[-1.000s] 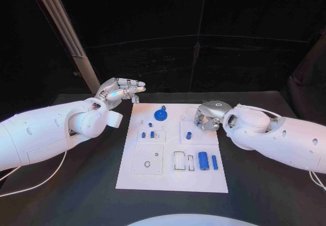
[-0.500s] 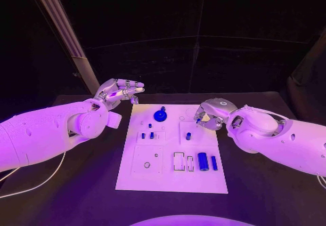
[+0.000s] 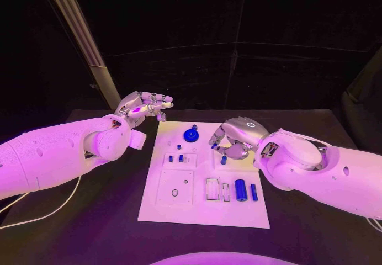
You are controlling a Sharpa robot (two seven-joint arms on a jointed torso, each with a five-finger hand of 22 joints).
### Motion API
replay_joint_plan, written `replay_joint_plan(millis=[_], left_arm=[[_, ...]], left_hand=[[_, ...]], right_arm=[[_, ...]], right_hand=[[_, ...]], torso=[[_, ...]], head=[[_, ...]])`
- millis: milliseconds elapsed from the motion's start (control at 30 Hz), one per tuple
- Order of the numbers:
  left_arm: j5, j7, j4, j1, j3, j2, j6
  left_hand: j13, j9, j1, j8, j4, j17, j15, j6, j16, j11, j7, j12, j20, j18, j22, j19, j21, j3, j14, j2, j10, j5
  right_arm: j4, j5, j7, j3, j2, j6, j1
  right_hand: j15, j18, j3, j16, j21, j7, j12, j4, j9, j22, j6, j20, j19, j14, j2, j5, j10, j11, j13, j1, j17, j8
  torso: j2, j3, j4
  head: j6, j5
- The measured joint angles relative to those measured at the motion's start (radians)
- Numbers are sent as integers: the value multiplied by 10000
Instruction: Assemble the parts on the task board
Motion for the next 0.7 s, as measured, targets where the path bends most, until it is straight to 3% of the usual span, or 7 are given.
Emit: replay_joint_plan(millis=[233, 500, 700], left_arm=[[2, 0, 3, 0, 0, 84, 0], [3, 0, -16, 1, 0, 214, 1], [3, -3, -30, 2, 0, 295, 4]], left_hand=[[0, 1, 0, 0, 0, -12, 0, 0, 0, 0, 0, 0, 0, 0, -14, 0, 0, 0, 0, 0, 0, 0], [0, 0, 0, 0, 0, -12, 0, 0, 0, 0, 0, 0, 0, 0, -15, 0, -4, 0, 0, 0, 0, 0], [0, -8, 0, -4, 0, -13, 0, 0, 0, 0, 0, 0, 0, 0, -22, 0, -38, 0, 0, 0, 0, 0]], right_arm=[[-375, 175, 129, -7, 1021, 139, -40], [-909, 308, 303, -56, 1892, 661, -587], [-1206, 313, 414, -75, 2223, 984, -787]], right_hand=[[0, 0, -12, 0, 0, 0, -14, -12, 0, 0, 0, 0, 0, 0, -1, 0, 0, 0, 3, 0, -1, 0], [0, 1, -12, 0, 0, 0, -15, -12, -11, -1, -1, 0, 0, 0, -1, 0, -1, 0, -1, 0, -18, -35], [0, 1, -12, 0, 0, 0, -15, -11, -13, -1, -1, 0, 0, 0, -1, 0, -1, 1, -12, -1, -18, -35]], torso=[[9, -14, 11], [17, -18, 0], [16, -12, -6]], head=[[-68, 205], [-152, 446], [-215, 571]])
